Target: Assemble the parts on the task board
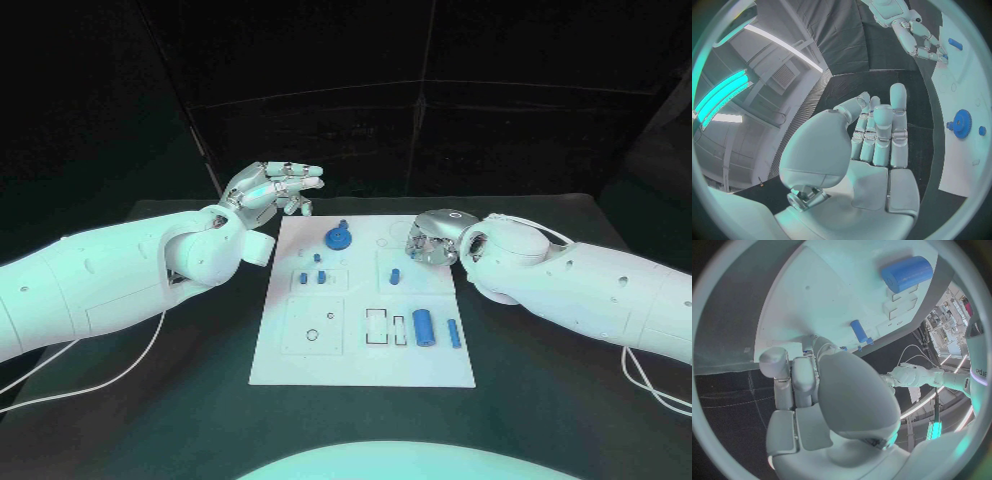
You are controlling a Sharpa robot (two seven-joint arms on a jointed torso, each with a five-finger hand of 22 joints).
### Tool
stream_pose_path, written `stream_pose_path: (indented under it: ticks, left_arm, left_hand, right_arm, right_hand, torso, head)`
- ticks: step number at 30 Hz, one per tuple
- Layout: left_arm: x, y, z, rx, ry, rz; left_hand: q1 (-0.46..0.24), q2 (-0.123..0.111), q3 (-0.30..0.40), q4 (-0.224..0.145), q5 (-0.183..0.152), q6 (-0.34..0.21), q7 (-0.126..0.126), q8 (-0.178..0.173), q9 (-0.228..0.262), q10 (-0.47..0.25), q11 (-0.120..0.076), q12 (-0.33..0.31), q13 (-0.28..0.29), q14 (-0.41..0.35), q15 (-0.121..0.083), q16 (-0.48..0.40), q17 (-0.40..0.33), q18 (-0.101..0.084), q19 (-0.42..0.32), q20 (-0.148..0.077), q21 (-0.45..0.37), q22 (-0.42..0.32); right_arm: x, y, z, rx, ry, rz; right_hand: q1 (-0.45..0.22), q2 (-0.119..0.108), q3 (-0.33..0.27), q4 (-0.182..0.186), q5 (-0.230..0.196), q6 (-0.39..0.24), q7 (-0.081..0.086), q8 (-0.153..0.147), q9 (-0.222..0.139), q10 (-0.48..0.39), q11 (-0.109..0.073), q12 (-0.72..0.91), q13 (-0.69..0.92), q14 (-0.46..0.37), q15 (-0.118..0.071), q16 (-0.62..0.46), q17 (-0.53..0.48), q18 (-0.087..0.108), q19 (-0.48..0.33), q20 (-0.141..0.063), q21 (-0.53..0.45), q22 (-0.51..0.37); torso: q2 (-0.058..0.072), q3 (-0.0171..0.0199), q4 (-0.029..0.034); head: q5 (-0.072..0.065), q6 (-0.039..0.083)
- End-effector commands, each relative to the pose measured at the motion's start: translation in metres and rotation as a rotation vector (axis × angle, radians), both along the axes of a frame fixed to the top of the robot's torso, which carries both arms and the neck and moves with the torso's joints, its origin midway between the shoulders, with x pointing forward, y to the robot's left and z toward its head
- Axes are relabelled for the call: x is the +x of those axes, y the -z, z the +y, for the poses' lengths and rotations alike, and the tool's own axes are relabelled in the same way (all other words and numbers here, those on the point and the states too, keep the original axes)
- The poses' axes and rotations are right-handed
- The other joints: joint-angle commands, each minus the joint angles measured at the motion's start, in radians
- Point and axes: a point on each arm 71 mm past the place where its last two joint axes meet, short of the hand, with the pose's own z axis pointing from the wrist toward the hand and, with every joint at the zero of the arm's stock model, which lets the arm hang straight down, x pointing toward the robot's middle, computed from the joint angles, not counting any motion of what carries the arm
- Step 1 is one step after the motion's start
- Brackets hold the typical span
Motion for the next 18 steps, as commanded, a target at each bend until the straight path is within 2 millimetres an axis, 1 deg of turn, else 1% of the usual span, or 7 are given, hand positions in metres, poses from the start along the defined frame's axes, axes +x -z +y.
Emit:
stream_pose_path:
  ticks: [1, 3, 6, 18]
  left_arm:
    - [0.0002, -0.0013, -0.0003, -0.002, 0.010, -0.005]
    - [0.0003, -0.0013, -0.0001, -0.002, 0.009, -0.005]
    - [0.0005, -0.0012, 0.0003, -0.001, 0.009, -0.005]
    - [0.0018, -0.0006, 0.0029, 0.002, 0.003, -0.004]
  left_hand:
    - [0.005, 0.002, 0.000, -0.006, 0.004, -0.005, 0.002, 0.006, -0.001, -0.005, -0.001, 0.005, 0.001, -0.007, 0.000, -0.006, -0.001, 0.013, -0.009, 0.001, -0.007, -0.001]
    - [0.006, 0.002, 0.000, -0.007, 0.004, -0.005, 0.002, 0.006, -0.001, -0.006, 0.000, 0.006, 0.001, -0.007, 0.000, -0.006, -0.001, 0.013, -0.009, 0.001, -0.007, -0.001]
    - [0.006, 0.002, 0.000, -0.007, 0.004, -0.005, 0.002, 0.006, -0.001, -0.006, 0.000, 0.006, 0.001, -0.007, 0.000, -0.006, -0.001, 0.013, -0.009, 0.001, -0.007, -0.001]
    - [0.008, 0.003, 0.001, -0.009, 0.006, -0.006, 0.003, 0.007, -0.001, -0.007, 0.000, 0.007, 0.002, -0.008, 0.000, -0.007, -0.003, 0.013, -0.010, 0.001, -0.008, -0.002]
  right_arm:
    - [-0.0006, -0.0037, -0.0001, 0.014, 0.008, -0.046]
    - [-0.0012, -0.0046, 0.0003, 0.021, 0.007, -0.054]
    - [-0.0023, -0.0066, 0.0007, 0.036, 0.005, -0.070]
    - [-0.0053, -0.0115, -0.0065, 0.070, 0.019, -0.102]
  right_hand:
    - [-0.019, -0.001, 0.021, -0.009, 0.002, 0.009, -0.001, 0.001, 0.001, 0.015, -0.007, -0.003, 0.000, 0.021, -0.006, 0.005, -0.002, -0.012, 0.002, -0.006, 0.006, 0.004]
    - [-0.045, -0.014, 0.057, -0.032, 0.003, 0.011, -0.002, -0.003, 0.002, 0.018, -0.007, -0.007, 0.000, 0.021, -0.007, 0.008, -0.006, -0.012, 0.000, -0.005, 0.011, 0.009]
    - [-0.060, -0.018, 0.071, -0.040, 0.002, 0.012, 0.000, -0.004, 0.003, 0.020, -0.007, -0.008, 0.001, 0.020, -0.007, 0.009, -0.007, -0.011, -0.001, -0.006, 0.013, 0.011]
    - [-0.114, -0.028, 0.083, -0.047, -0.023, 0.016, -0.002, -0.006, 0.005, 0.022, -0.009, -0.012, 0.003, 0.021, -0.007, 0.015, -0.008, -0.012, -0.001, -0.004, 0.017, 0.015]
  torso:
    - [0.000, -0.0002, 0.0000]
    - [0.000, -0.0001, 0.0002]
    - [0.000, -0.0003, 0.0002]
    - [-0.001, 0.0000, -0.0005]
  head:
    - [-0.001, 0.000]
    - [-0.002, 0.000]
    - [-0.002, 0.000]
    - [-0.004, 0.002]
